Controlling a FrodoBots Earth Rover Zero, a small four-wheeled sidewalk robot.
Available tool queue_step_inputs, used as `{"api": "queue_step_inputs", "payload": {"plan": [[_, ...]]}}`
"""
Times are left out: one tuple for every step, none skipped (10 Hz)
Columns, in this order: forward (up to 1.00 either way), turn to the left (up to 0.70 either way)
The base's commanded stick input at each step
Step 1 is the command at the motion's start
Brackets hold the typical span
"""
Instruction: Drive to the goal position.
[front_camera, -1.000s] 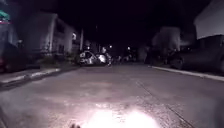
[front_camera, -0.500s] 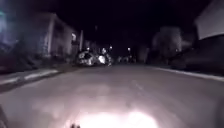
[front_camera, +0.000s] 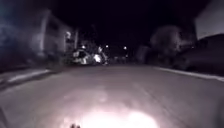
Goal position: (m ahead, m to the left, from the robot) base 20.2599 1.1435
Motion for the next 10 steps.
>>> {"api": "queue_step_inputs", "payload": {"plan": [[1.0, 0.0], [1.0, 0.0], [1.0, 0.0], [1.0, 0.0], [1.0, 0.0], [1.0, 0.0], [1.0, 0.0], [1.0, 0.0], [1.0, 0.0], [1.0, 0.0]]}}
